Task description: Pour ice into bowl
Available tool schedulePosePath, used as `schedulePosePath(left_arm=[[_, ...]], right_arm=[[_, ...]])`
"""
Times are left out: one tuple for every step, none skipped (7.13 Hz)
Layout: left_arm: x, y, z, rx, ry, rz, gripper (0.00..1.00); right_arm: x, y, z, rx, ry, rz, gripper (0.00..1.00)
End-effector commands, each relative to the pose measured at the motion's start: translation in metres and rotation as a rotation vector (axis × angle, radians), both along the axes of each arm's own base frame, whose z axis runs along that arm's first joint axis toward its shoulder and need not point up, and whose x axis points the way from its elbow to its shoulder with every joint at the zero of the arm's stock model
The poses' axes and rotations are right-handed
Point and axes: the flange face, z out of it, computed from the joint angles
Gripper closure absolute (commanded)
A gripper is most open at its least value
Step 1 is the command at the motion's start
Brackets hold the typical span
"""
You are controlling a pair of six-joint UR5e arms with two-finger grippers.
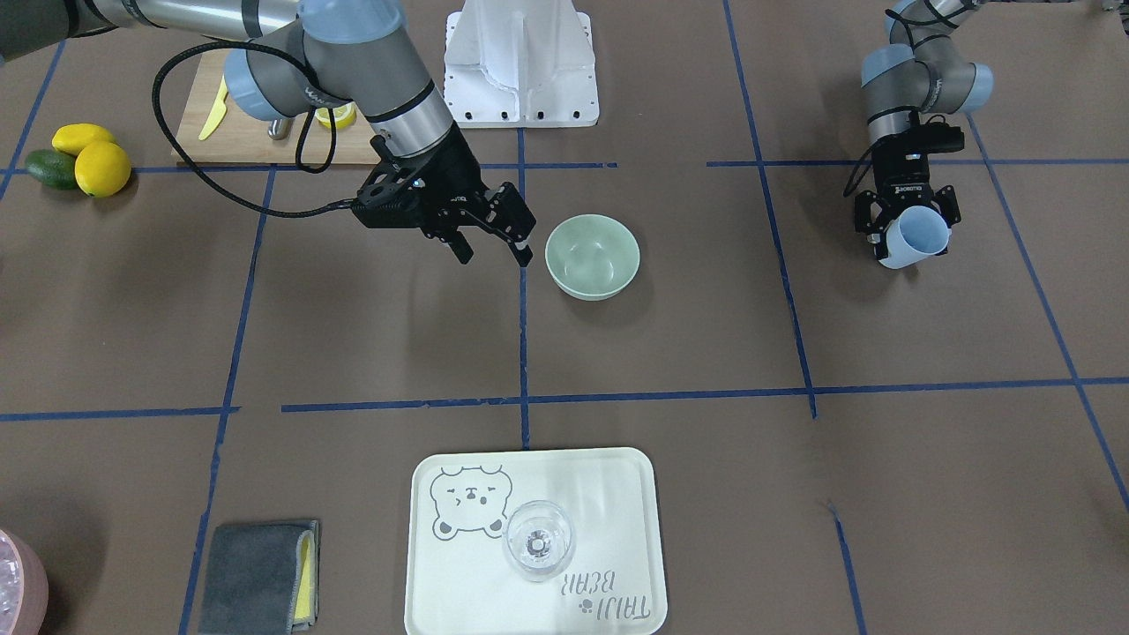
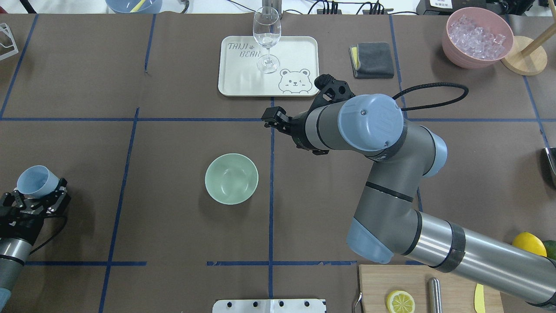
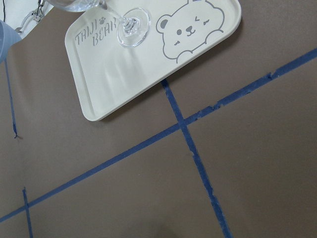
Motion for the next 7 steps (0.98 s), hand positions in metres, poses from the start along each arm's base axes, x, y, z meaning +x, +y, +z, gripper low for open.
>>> schedulePosePath(left_arm=[[-0.001,-0.001,0.001,-0.001,-0.003,0.0,0.61],[0.002,0.0,-0.003,-0.009,-0.007,0.023,0.86],[0.0,-0.001,-0.019,-0.007,0.058,0.051,1.0],[-0.002,0.001,-0.037,0.026,0.08,0.138,1.0],[-0.005,-0.011,-0.068,0.1,0.051,0.194,1.0],[0.022,-0.023,-0.104,0.167,0.008,0.228,1.0],[0.051,-0.029,-0.139,0.209,0.027,0.226,1.0]], right_arm=[[0.0,0.0,0.0,0.0,0.0,0.0,0.0],[0.0,0.0,0.0,0.0,0.0,0.0,0.0],[0.001,0.0,-0.001,0.001,-0.001,0.0,0.0],[0.001,0.0,-0.001,0.002,-0.003,0.0,0.0],[0.006,0.004,-0.001,0.005,-0.008,0.0,0.0],[0.011,0.006,0.0,0.006,-0.011,0.0,0.0],[0.014,0.005,0.001,0.007,-0.012,0.003,0.0]])
